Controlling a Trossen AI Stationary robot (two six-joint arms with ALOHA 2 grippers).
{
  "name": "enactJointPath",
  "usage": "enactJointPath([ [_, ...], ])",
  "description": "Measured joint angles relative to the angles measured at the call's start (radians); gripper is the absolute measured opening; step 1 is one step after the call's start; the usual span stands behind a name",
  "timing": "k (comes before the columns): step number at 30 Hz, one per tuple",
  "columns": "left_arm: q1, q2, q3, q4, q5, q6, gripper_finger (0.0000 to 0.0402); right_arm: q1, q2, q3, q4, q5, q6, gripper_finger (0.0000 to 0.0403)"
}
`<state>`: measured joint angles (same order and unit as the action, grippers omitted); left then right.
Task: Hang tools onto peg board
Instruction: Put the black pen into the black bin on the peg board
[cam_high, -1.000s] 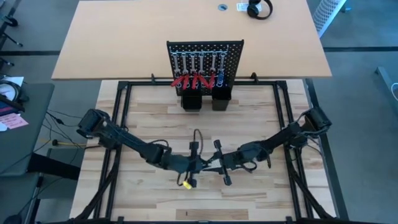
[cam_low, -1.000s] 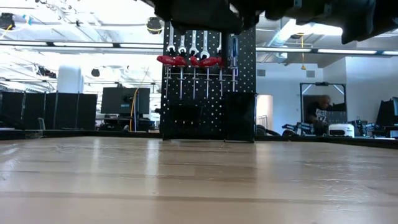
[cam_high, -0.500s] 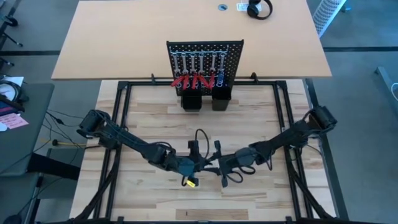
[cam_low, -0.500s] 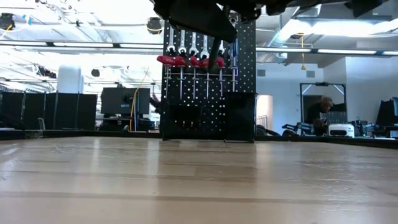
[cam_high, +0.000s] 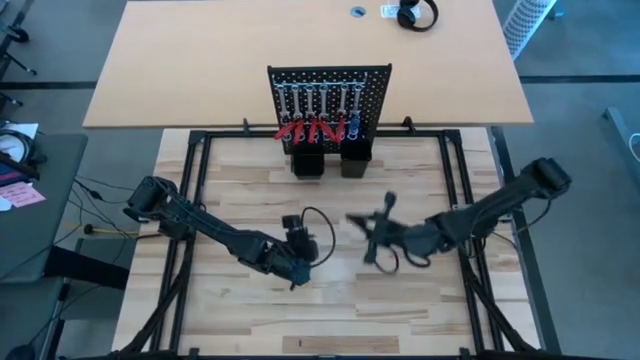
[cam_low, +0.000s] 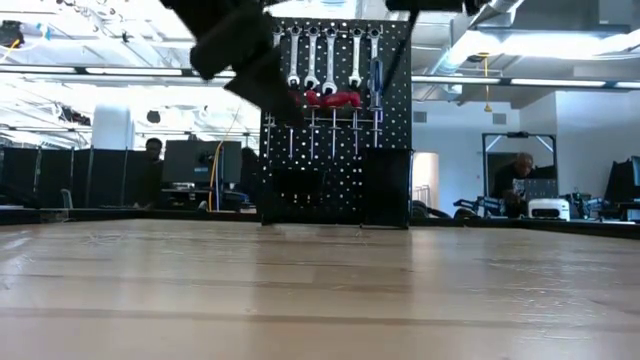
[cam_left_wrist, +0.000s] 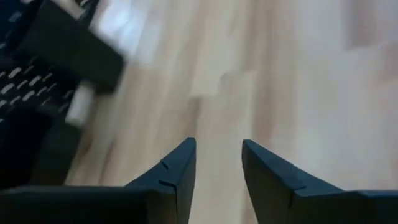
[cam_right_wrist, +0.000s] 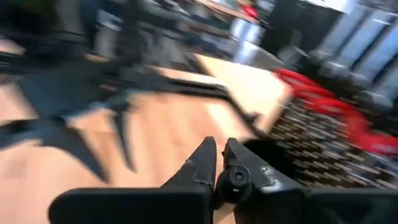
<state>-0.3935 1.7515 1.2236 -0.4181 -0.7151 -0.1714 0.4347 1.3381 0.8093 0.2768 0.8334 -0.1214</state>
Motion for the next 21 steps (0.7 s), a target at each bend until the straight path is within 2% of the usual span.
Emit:
enactJointPath([
  [2, 0.000, 0.000, 0.000, -0.067, -0.037, -0.045, 0.0125, -0.057, -0.053, 0.000, -0.072, 0.039, 0.001, 0.0029],
  [5, 0.000, 0.000, 0.000, -0.129, -0.060, -0.086, 0.0126, -0.206, -0.125, 0.000, -0.152, 0.012, 0.017, 0.0029],
  [9, 0.000, 0.000, 0.000, -0.149, -0.062, -0.102, 0.0125, -0.444, -0.152, 0.000, -0.213, -0.140, 0.043, 0.0029],
  [13, 0.000, 0.000, 0.000, -0.149, -0.062, -0.101, 0.0125, -0.625, -0.132, 0.000, -0.209, -0.281, 0.054, 0.0032],
  [17, 0.000, 0.000, 0.000, -0.149, -0.062, -0.099, 0.0125, -0.739, -0.089, 0.000, -0.193, -0.397, 0.100, 0.0050],
  [21, 0.000, 0.000, 0.000, -0.147, -0.062, -0.099, 0.0125, -0.792, -0.054, 0.000, -0.156, -0.440, 0.101, 0.0064],
])
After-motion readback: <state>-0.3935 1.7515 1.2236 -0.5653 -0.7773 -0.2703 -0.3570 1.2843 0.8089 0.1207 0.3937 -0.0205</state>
